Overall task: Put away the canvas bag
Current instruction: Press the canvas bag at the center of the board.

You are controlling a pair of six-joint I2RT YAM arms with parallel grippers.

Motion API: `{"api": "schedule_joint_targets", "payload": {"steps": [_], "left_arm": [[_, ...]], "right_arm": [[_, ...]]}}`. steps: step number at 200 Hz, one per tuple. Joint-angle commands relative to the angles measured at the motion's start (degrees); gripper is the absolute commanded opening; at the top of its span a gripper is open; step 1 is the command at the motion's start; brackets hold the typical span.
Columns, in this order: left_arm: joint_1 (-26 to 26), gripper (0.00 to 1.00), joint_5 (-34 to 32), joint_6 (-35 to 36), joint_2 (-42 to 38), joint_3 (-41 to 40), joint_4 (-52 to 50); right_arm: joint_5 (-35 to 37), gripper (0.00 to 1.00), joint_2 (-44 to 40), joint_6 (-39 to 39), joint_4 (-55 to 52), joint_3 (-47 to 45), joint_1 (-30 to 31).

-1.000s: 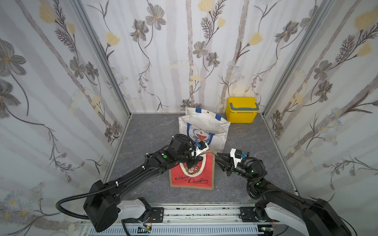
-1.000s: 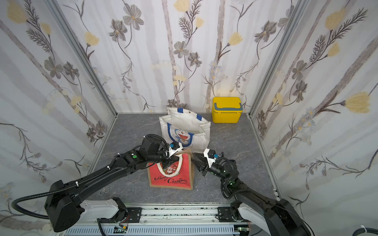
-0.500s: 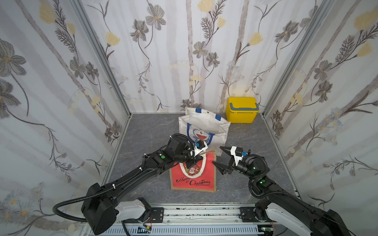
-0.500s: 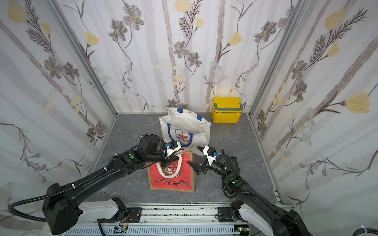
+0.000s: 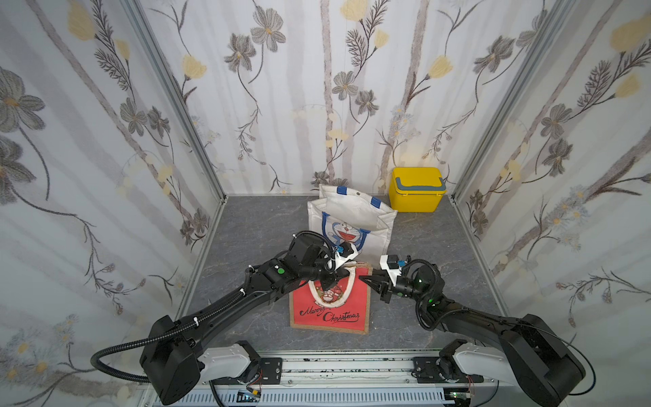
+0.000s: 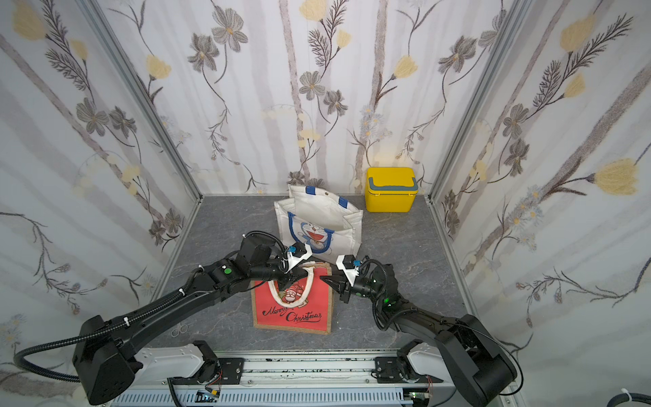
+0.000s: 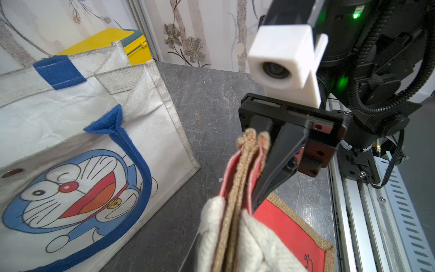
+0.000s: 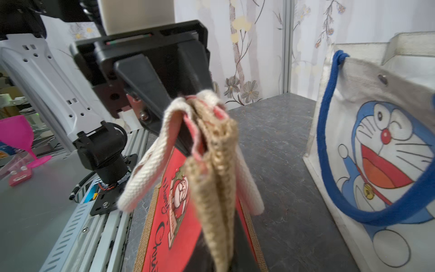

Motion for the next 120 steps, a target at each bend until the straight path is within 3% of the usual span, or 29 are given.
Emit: {"api": "schedule_joint_targets", "payload": {"steps": [1,28,49,85,120], "left_arm": [[0.2,0.48,-3.5,1.3,-0.1,1.4,0.0],[0.4,0.8,-5.8,1.3,-2.0,3.3,-1.6],[0.4,0.97,-6.5,1.9,-2.5,6.9,-4.1],[-0.1,1.0,-1.6,2.7,3.5,13.4,-9.7],[-0.3,1.0,-4.7,4.6,5.3,14.3,-9.6]], "right_arm": [[2.2,0.0,-1.6,-2.1,0.2,-0.8,-0.2],[3.1,0.0,-2.2,-3.9,-2.7,-0.4,-0.3],[2.6,0.01,-2.2,-5.4,-5.3,1.1,-0.3],[1.6,0.02,-2.2,-5.8,-6.1,2.2,-0.3],[1.6,0.03,-1.9,-6.2,-7.0,1.9,-0.4]]}}
